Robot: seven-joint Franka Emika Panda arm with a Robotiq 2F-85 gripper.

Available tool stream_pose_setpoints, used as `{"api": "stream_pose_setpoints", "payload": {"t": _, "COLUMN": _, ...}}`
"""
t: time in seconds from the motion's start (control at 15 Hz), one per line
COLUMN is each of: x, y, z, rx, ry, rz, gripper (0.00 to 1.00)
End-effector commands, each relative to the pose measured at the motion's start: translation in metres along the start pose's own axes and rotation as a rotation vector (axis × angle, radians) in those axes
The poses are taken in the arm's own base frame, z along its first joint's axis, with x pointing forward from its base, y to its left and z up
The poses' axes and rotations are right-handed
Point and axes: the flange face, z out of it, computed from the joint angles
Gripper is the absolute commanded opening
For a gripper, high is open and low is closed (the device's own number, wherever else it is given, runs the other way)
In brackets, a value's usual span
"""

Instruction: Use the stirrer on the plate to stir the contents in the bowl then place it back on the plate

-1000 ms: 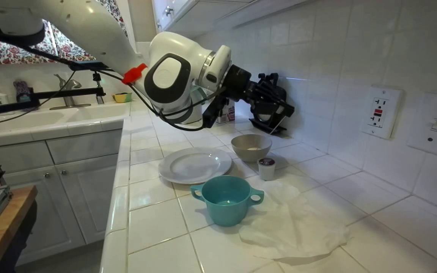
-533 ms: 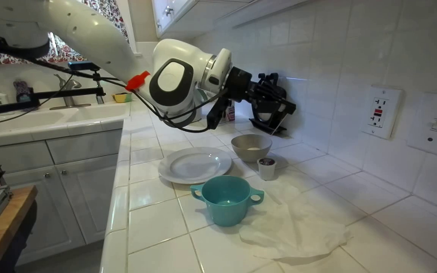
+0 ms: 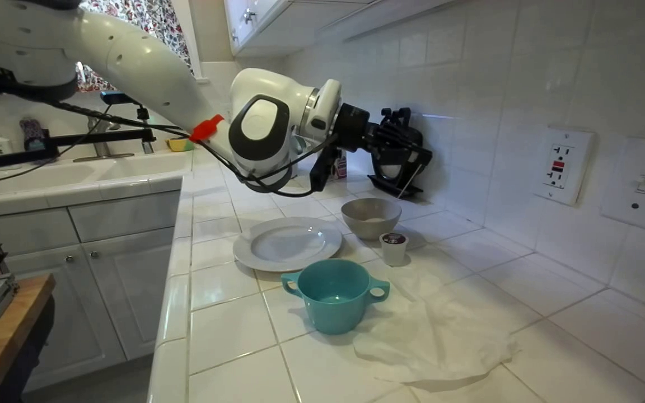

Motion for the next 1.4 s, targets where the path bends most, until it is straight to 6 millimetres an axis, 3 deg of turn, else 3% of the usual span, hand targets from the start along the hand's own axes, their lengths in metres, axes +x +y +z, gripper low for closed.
{"api": "stream_pose_setpoints", "payload": {"t": 0.0, "x": -0.002, "y": -0.011, "z": -0.007, "rx": 0.034, "ry": 0.012, "rz": 0.018, "gripper": 0.01}}
{"api": "stream_pose_setpoints", "payload": {"t": 0.33, "x": -0.002, "y": -0.006, "z": -0.015, "rx": -0.001, "ry": -0.033, "rz": 0.017, "gripper": 0.01}}
{"api": "stream_pose_setpoints", "payload": {"t": 0.87, "x": 0.008, "y": 0.022, "z": -0.003, "rx": -0.131, "ry": -0.049, "rz": 0.024, "gripper": 0.01}}
{"api": "stream_pose_setpoints", "payload": {"t": 1.33, "x": 0.015, "y": 0.014, "z": 0.005, "rx": -0.113, "ry": -0.002, "rz": 0.033, "gripper": 0.01}}
